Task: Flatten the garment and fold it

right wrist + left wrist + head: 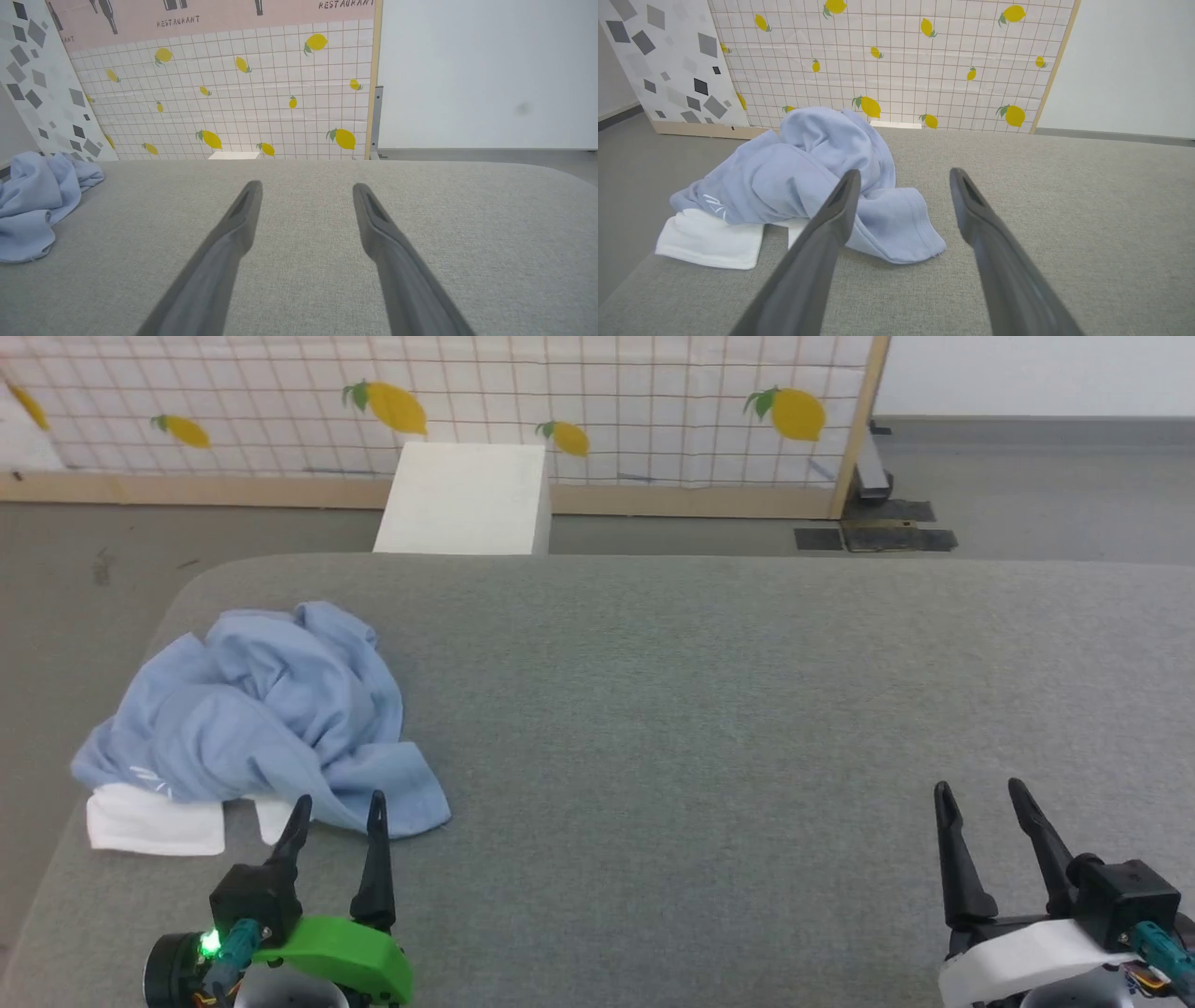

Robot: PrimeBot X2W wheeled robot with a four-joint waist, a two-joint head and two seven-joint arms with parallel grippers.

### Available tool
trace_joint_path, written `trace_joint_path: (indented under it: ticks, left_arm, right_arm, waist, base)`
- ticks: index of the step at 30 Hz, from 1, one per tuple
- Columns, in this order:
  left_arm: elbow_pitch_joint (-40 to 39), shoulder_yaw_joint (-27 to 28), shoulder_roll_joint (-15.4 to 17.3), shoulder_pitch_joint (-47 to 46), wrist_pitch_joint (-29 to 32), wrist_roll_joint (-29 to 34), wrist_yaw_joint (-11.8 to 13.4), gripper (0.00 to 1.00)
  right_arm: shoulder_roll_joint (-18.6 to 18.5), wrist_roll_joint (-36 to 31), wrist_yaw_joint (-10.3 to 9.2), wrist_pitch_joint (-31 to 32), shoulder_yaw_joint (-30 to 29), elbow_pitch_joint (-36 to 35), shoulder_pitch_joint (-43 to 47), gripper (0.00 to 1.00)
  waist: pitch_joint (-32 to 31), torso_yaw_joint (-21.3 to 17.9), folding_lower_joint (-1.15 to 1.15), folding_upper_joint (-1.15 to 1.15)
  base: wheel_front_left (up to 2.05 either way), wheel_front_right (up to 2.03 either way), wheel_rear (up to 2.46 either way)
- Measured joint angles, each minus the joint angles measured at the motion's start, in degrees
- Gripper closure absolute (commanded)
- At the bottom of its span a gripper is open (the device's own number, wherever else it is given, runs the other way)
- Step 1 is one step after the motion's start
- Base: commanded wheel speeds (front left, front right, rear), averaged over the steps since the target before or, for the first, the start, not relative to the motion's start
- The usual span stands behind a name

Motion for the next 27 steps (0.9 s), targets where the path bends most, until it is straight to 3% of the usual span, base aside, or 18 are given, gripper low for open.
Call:
trace_joint_path:
  ticks: [7, 8, 27]
  left_arm:
    - [0.6, 0.9, 0.0, 0.0, -0.7, -0.6, 0.0, 0.0]
    - [0.8, 1.3, 0.0, 0.0, -1.1, -0.9, 0.0, 0.0]
    - [3.6, 1.4, 0.2, 0.2, -3.4, -2.9, -0.4, 0.0]
  right_arm:
    - [0.0, -1.6, 0.0, -0.8, 1.8, 0.1, -0.1, 0.0]
    - [0.0, -2.0, 0.0, -1.1, 2.6, 0.1, -0.1, 0.0]
    - [0.1, -1.4, 0.0, -3.3, 4.8, 2.4, -0.2, 0.0]
  waist:
    - [0.3, 3.6, 0.0, 0.0]
    - [0.3, 5.8, 0.0, 0.0]
    - [0.3, 23.9, 0.0, 0.0]
  base:
    - [0.0, 0.0, 0.0]
    - [0.0, 0.0, 0.0]
    - [0.0, 0.0, 0.0]
